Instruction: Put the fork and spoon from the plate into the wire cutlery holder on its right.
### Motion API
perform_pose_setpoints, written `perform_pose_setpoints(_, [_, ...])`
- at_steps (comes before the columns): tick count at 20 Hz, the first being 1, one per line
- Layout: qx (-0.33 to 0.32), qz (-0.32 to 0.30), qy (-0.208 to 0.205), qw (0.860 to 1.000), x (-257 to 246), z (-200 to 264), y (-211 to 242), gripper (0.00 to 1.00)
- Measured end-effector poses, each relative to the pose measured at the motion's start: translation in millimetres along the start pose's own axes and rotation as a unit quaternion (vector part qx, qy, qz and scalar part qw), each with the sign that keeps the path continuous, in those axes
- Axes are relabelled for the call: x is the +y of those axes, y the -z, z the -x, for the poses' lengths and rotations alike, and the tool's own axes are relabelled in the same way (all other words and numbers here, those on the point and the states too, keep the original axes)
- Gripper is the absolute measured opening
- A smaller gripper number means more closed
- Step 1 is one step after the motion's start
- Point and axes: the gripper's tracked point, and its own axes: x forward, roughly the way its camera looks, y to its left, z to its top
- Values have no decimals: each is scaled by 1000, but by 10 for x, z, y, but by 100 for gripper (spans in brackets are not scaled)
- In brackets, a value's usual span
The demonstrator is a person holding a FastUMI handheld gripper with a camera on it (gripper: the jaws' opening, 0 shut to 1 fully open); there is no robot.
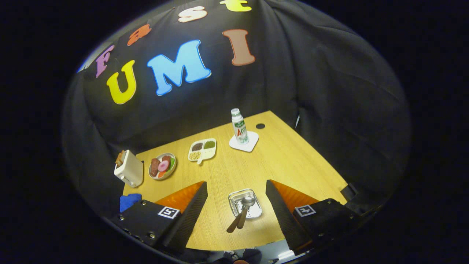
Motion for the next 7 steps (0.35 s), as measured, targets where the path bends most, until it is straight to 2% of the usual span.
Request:
perform_pose_setpoints(3, [-105,26,9,994,113,331,-524,98])
perform_pose_setpoints(7, [-240,79,18,967,360,867,-1131,98])
